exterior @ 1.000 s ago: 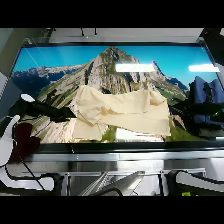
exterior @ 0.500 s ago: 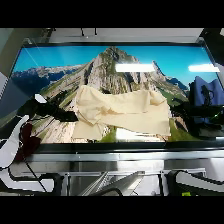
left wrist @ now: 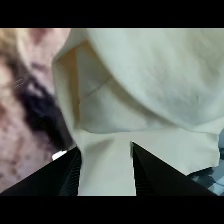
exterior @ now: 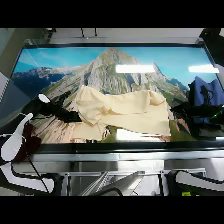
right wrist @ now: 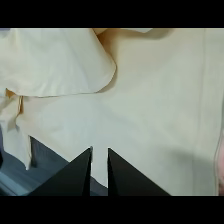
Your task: Fold the shirts.
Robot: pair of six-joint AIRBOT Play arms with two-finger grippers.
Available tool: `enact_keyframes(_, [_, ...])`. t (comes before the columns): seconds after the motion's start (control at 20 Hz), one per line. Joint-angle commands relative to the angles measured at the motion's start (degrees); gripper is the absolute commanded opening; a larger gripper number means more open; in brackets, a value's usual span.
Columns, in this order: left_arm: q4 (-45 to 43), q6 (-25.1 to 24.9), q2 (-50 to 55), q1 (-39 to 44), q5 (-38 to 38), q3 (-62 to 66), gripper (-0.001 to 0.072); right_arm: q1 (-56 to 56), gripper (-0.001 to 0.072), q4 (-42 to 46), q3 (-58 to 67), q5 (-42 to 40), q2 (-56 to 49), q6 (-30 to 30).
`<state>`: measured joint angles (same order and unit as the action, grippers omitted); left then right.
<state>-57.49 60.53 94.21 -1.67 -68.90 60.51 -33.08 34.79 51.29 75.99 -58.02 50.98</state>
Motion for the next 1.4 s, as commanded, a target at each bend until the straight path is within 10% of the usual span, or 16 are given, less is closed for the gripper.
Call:
enact_keyframes(0.0, [0.09,-0.55,1.22,0.33,-1.4,-0.11,0.0319,-0.02,0.0134,-0.02,-0.02,-0.04,0.02,0.04])
enact_keyframes(0.05, [0.59,-1.86,1.2,0.33,-2.56,-0.11,0.014,-0.02,0.0134,-0.02,-0.02,-0.07,0.02,0.02])
enact_keyframes(0.15, [0.57,-2.47,1.2,0.33,-4.57,-0.11,0.0013,-0.04,0.0134,-0.02,-0.02,-0.07,0.02,0.02])
enact_keyframes(0.8, [0.52,0.17,-15.87,-4.81,-16.15,-0.13,0.0012,-0.15,0.0383,27.85,-0.02,-4.79,-1.03,16.92])
enact_keyframes(1.35, [0.61,0.17,-18.56,-6.82,-16.22,-0.13,0.0012,0.0,0.0381,19.63,-10.78,-0.79,-6.27,11.41])
